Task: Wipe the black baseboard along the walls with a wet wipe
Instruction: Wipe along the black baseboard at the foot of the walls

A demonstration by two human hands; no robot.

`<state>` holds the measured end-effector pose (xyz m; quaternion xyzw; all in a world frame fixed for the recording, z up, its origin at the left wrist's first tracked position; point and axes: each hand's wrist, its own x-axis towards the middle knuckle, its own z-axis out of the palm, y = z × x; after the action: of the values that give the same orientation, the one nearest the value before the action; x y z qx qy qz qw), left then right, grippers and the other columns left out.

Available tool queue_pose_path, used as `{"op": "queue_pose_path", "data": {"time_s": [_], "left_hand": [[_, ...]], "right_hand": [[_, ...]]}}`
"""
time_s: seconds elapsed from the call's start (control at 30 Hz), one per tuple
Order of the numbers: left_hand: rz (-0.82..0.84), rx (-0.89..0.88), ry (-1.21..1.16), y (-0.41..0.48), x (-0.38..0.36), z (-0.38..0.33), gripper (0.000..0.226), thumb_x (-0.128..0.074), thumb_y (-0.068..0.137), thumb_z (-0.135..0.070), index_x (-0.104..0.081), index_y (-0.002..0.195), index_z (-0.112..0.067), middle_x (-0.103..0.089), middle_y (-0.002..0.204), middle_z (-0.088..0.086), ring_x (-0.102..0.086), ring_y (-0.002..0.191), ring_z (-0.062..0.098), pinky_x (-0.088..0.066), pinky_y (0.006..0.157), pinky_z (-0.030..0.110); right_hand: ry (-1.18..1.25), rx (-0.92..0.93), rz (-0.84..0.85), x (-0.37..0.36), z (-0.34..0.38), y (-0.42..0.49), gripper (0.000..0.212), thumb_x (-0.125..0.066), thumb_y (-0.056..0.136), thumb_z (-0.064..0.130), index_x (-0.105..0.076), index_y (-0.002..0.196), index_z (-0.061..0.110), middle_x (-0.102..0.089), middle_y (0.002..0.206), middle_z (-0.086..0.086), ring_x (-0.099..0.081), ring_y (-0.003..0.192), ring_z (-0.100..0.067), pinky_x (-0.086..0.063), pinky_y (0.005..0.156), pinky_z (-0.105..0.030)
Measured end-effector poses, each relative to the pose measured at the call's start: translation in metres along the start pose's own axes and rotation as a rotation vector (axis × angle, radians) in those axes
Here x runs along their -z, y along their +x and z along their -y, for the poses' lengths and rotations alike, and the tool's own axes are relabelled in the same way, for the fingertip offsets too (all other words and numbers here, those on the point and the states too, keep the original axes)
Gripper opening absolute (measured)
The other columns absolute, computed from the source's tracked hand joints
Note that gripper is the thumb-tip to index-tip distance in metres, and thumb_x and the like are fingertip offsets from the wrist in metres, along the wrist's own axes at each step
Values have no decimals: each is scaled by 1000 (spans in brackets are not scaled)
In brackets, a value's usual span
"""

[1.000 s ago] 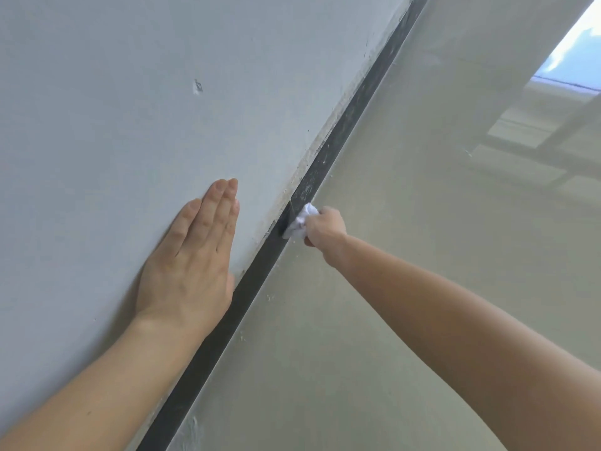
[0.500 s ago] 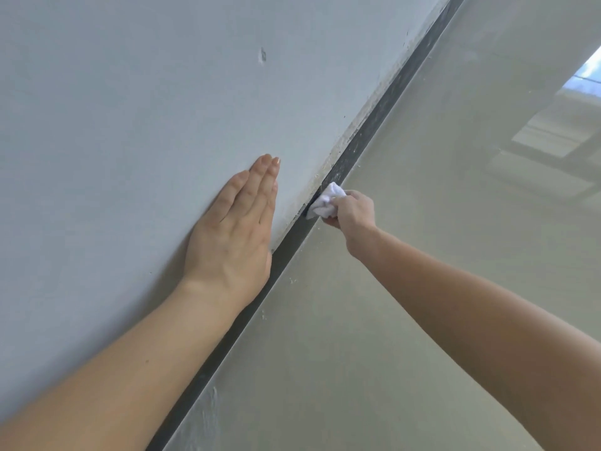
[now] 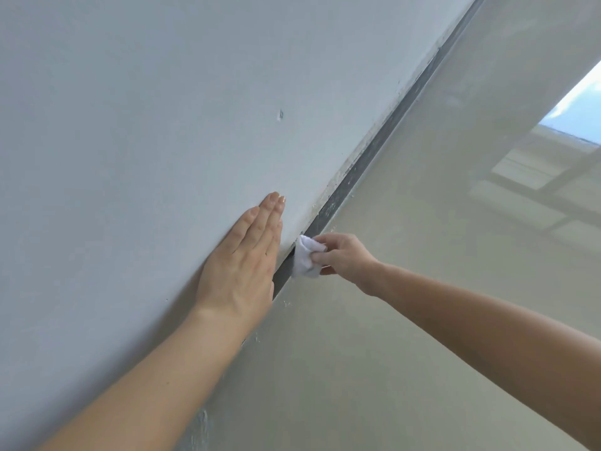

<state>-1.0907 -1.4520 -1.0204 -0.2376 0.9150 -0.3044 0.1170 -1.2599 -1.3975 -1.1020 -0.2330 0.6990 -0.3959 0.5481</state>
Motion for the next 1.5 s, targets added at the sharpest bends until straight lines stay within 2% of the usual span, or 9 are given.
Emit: {"op": "queue_pose_path", "data": {"time_s": [0.1,0.27,0.5,0.73,0.87,0.97,1.1,1.2,1.5], "left_hand": [[88,-51,-53,-1,13,3,72,15,68,-13,27,138,1,39,143,18,40,129,30,35,98,45],[144,-104,-129,10,26,2,69,-20,94,-26,29,135,-1,41,140,17,31,137,33,35,96,47],[127,-83,-12,75,30,-14,68,-19,95,-24,16,145,4,26,153,20,24,141,33,28,102,50],[76,-23,18,142,19,-32,71,-19,90,-21,22,141,6,36,146,18,26,141,30,32,100,43],[-9,15,60,157,6,-43,68,-1,84,-22,9,147,2,22,153,16,18,143,28,23,111,41],[3,51,113,164,2,-47,67,-1,88,-24,3,150,-1,15,157,13,15,144,26,19,115,39],[3,84,160,164,-2,-49,62,-5,93,-25,-5,151,-2,5,159,10,6,146,23,11,118,37],[30,70,164,162,5,-49,63,11,93,-20,-8,151,-3,0,159,10,3,146,23,7,119,37],[98,241,80,96,38,-51,64,-25,89,-20,-16,150,-3,-11,159,11,-9,146,25,-8,118,41]], "right_hand": [[-281,-47,-27,12,17,-15,17,-55,84,11,-67,95,5,-60,73,-1,-56,74,-19,-53,75,-34],[-502,-34,-61,57,66,-24,20,-49,84,14,-66,92,7,-61,66,2,-56,64,-13,-45,64,-25],[-748,5,-1,123,96,-15,21,-50,85,16,-65,96,8,-62,79,-2,-53,72,-12,-40,60,-22],[-688,7,122,150,70,22,14,-47,86,9,-60,88,12,-60,68,4,-52,61,-3,-34,50,-17],[-696,5,259,170,54,43,22,-45,91,16,-63,101,8,-64,74,4,-50,61,2,-36,53,-17],[-646,7,304,183,57,70,20,-44,91,19,-62,84,13,-65,63,4,-54,57,6,-36,55,-16],[-609,42,341,174,58,110,9,-50,88,11,-59,87,10,-65,77,-10,-56,73,-24,-45,58,-26],[-579,40,465,157,57,114,7,-55,87,6,-57,93,6,-59,80,-11,-56,74,-27,-47,58,-26],[-420,-178,643,91,-5,75,8,-49,81,0,-53,82,7,-57,75,-11,-53,69,-25,-48,67,-29]]}}
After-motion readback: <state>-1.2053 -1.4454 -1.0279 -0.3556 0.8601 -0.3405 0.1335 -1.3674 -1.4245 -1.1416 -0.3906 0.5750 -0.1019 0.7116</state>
